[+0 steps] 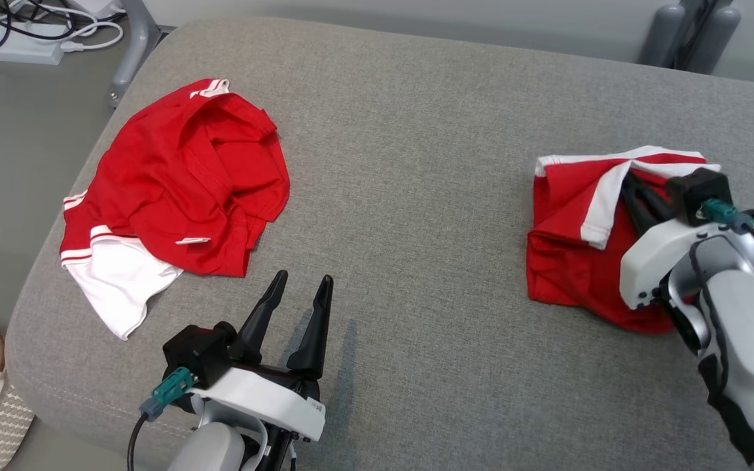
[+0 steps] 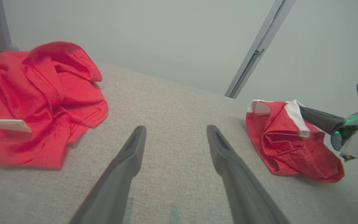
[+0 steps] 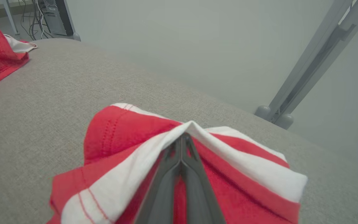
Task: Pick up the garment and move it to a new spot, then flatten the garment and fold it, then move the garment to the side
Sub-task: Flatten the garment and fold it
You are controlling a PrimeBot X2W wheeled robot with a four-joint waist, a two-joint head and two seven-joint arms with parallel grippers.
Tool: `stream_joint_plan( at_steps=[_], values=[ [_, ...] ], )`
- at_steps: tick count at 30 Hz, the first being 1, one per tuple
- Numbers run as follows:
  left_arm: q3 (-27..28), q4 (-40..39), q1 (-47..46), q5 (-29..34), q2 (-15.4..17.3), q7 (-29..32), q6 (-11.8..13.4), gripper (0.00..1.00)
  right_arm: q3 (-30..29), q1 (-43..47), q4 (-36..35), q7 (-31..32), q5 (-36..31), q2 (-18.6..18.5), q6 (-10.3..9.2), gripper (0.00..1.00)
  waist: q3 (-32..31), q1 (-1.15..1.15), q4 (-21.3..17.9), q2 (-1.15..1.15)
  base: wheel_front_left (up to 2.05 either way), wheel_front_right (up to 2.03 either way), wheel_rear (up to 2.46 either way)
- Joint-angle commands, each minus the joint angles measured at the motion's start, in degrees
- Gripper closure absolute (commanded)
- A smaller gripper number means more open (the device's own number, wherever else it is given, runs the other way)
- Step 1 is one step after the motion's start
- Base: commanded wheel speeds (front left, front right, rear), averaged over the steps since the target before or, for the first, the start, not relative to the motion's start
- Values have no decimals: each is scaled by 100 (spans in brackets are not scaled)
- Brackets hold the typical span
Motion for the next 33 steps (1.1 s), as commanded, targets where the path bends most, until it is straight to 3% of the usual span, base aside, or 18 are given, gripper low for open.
stream_joint_plan(
  at_steps=[1,9,14,22,26,33],
  values=[
    [-16,-12,-97,-49,25,-3,-12,0,-10,-169,64,41,57,-81,-5,100,53,0,62,0,0,0,0],
    [-96,-22,-144,-152,25,-4,33,0,-57,-782,1016,208,282,-200,-5,100,182,0,243,0,0,0,0],
    [-86,-15,-134,-195,24,-4,68,0,20,-913,1291,-208,323,-167,-5,100,180,0,238,0,0,0,0],
    [-1,-37,-51,-169,25,-3,102,0,167,-508,764,-861,553,-56,-4,100,35,0,-42,0,0,0,0],
    [21,-33,-20,-120,24,-4,74,0,328,-100,336,-842,666,-180,-5,100,-14,0,-199,0,0,0,0],
    [21,-40,-79,-79,26,-4,34,0,80,363,88,-435,796,-330,-5,100,62,0,-257,0,0,0,0]
  ],
)
